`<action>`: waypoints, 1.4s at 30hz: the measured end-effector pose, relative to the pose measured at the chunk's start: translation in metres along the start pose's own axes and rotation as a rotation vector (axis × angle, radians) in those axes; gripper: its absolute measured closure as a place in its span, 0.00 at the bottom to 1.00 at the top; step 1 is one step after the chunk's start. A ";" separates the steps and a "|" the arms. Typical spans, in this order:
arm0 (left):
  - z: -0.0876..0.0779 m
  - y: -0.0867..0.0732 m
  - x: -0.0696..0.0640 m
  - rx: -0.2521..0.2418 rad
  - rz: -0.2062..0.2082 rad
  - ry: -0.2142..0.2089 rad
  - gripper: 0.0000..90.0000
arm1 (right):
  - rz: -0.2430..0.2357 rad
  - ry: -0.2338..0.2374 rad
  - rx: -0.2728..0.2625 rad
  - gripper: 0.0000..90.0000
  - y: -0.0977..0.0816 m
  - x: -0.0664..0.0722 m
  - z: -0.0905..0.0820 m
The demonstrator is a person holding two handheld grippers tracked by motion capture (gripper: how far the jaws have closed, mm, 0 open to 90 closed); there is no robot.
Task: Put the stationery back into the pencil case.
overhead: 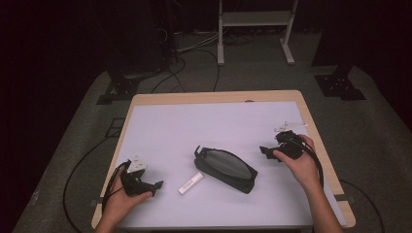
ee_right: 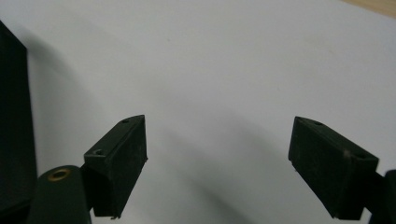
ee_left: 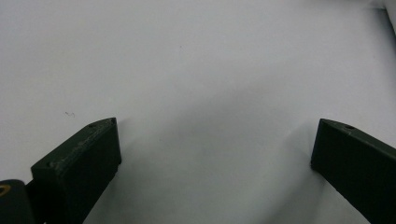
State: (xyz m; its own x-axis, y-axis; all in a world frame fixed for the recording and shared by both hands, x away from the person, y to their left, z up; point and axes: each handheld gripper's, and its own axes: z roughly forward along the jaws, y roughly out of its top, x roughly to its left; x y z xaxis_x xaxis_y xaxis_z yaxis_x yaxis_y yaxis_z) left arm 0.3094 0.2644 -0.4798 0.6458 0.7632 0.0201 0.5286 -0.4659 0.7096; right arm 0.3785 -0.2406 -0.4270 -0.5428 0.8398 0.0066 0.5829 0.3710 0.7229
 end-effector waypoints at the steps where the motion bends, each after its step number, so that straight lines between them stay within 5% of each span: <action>1: 0.000 0.000 0.000 0.000 0.000 0.000 0.01 | 0.003 -0.001 0.008 0.22 -0.002 -0.002 0.001; 20: 0.000 0.000 0.000 0.002 -0.002 -0.001 0.01 | 0.028 -0.066 0.073 0.23 -0.026 -0.033 0.016; 31: -0.001 0.001 -0.001 0.000 -0.009 0.004 0.02 | 0.029 -0.065 0.101 0.23 -0.035 -0.036 0.025; 34: -0.004 0.001 0.000 -0.008 -0.018 0.014 0.08 | 0.034 -0.062 0.101 0.22 -0.035 -0.037 0.026; 42: -0.014 0.007 -0.006 -0.027 -0.007 -0.045 0.29 | 0.056 -0.055 0.071 0.20 -0.040 -0.038 0.027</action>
State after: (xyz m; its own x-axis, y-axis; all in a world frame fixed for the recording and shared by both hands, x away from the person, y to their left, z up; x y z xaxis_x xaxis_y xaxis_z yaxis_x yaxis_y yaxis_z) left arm 0.3018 0.2630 -0.4654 0.6668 0.7451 -0.0161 0.5183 -0.4481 0.7284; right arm 0.3921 -0.2768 -0.4744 -0.4753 0.8798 0.0061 0.6538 0.3485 0.6717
